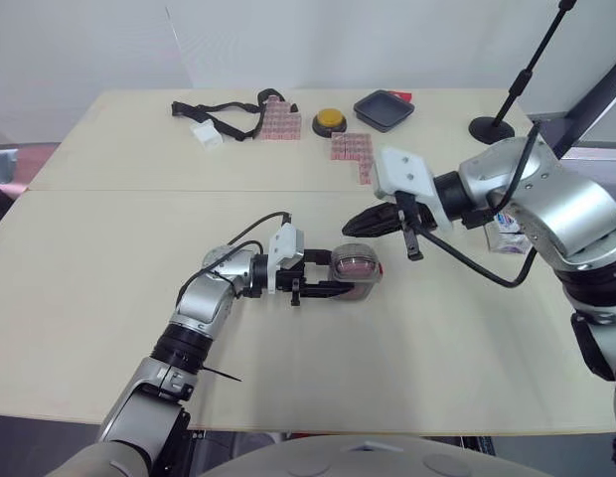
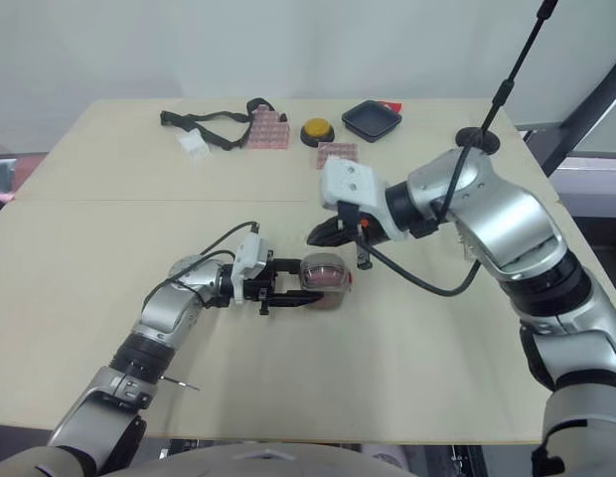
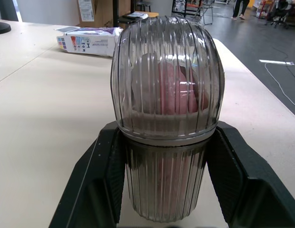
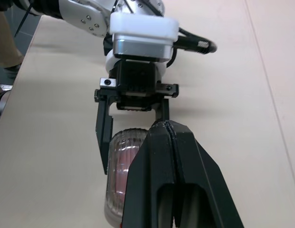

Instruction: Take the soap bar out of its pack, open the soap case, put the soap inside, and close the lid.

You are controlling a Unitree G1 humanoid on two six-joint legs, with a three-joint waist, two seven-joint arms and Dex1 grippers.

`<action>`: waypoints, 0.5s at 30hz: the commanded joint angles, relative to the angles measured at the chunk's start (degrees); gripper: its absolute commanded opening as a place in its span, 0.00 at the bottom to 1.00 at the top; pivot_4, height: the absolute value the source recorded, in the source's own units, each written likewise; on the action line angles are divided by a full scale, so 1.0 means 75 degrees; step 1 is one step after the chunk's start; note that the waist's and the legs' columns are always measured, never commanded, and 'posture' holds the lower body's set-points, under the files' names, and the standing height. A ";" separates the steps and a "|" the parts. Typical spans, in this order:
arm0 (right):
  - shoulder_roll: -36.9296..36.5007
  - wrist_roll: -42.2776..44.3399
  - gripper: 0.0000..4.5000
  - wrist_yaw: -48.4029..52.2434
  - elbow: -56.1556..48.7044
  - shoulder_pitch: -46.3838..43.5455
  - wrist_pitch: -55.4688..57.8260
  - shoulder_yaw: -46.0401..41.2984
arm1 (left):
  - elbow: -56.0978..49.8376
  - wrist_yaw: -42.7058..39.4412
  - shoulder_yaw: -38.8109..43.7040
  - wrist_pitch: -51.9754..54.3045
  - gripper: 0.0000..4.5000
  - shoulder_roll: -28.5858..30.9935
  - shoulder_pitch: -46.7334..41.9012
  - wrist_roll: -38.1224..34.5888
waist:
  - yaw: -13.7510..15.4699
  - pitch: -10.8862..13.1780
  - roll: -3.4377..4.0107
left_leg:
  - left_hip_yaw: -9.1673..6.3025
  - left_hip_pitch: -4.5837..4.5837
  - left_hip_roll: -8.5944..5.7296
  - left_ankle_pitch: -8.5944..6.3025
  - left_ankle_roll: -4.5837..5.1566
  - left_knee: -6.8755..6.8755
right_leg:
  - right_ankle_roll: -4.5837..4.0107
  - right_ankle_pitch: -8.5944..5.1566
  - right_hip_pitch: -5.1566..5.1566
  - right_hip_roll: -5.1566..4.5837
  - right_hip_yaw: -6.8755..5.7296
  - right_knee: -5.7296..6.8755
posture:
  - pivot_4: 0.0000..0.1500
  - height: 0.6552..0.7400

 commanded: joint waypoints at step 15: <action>-0.0238 0.0355 1.00 -0.0259 -0.0440 0.2292 -0.1773 -0.1237 | -0.0281 -0.0048 0.0065 -0.0230 0.43 0.0051 0.0070 -0.0104 | 0.0074 0.0000 0.0000 | -0.0001 -0.0003 -0.0001 -0.0001 0.0000 -0.0008 | 0.0000 0.0000 0.0000 -0.0001 -0.0003 -0.0018 | 1.00 1.00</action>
